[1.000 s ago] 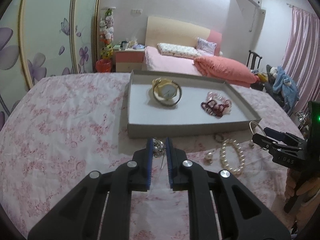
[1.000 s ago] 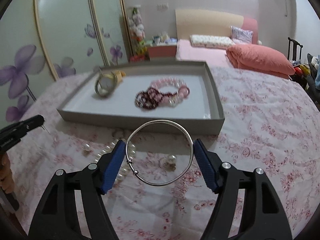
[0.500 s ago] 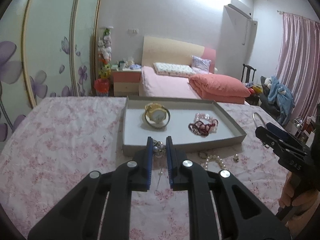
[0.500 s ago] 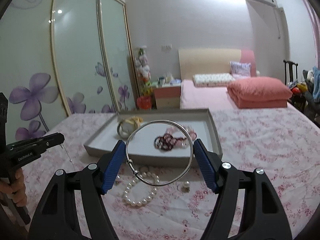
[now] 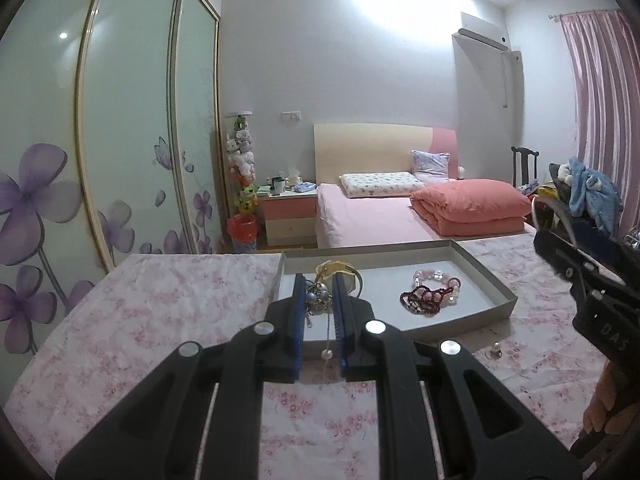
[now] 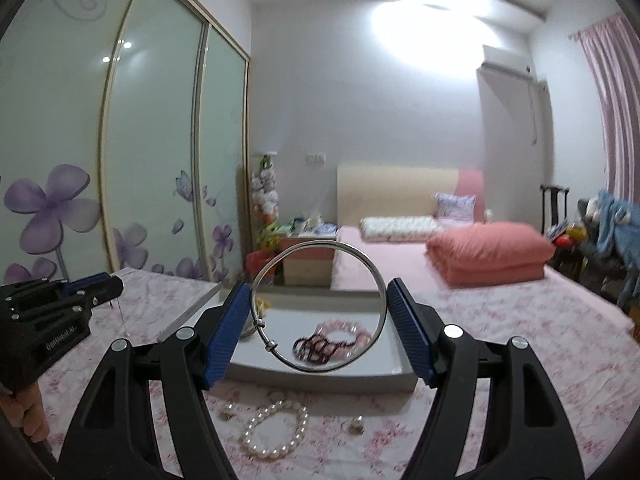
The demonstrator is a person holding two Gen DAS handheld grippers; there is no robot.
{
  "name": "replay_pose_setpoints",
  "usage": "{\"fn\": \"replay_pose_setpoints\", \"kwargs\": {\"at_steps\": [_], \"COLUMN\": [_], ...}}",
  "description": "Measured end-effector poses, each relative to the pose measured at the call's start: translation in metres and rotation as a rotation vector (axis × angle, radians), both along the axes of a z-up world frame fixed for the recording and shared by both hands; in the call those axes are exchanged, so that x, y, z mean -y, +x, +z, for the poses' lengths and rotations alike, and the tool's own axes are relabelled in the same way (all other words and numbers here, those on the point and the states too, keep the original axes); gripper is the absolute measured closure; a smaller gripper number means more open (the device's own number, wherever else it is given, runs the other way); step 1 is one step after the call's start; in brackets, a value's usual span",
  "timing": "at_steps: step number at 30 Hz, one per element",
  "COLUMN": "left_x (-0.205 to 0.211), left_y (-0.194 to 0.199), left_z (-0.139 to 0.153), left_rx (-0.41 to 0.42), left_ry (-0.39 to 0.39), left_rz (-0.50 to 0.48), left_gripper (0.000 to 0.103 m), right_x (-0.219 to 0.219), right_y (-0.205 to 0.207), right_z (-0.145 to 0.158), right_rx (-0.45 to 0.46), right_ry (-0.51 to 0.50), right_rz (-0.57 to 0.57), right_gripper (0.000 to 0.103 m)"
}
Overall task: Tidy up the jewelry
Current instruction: 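Carry the earring and silver bangle into the grey tray and open both tools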
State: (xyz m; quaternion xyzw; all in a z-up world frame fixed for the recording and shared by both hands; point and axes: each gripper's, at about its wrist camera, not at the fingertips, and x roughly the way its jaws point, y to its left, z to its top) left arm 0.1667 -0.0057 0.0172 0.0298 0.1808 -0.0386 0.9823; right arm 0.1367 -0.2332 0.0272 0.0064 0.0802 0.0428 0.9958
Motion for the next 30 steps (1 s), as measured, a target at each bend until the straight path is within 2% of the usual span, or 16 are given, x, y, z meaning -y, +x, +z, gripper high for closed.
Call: {"fn": "replay_pose_setpoints", "kwargs": {"at_steps": [5, 19, 30], "left_x": [0.0, 0.009, 0.02], "left_y": [0.008, 0.027, 0.087], "left_z": [-0.004, 0.001, 0.007], "left_rx": [-0.013, 0.004, -0.029], "left_ry": [-0.01, -0.031, -0.069], "left_rz": [0.024, 0.025, -0.009], "left_gripper": [0.089, 0.089, 0.089], "right_x": [-0.005, -0.003, 0.007], "right_y": [0.0, 0.012, 0.062], "right_z": [0.004, 0.007, 0.005], "right_rx": [0.048, 0.087, 0.056], "right_ry": [-0.031, 0.001, 0.045], "right_rz": [-0.035, -0.069, -0.074], "right_gripper": [0.033, 0.033, 0.033]}}
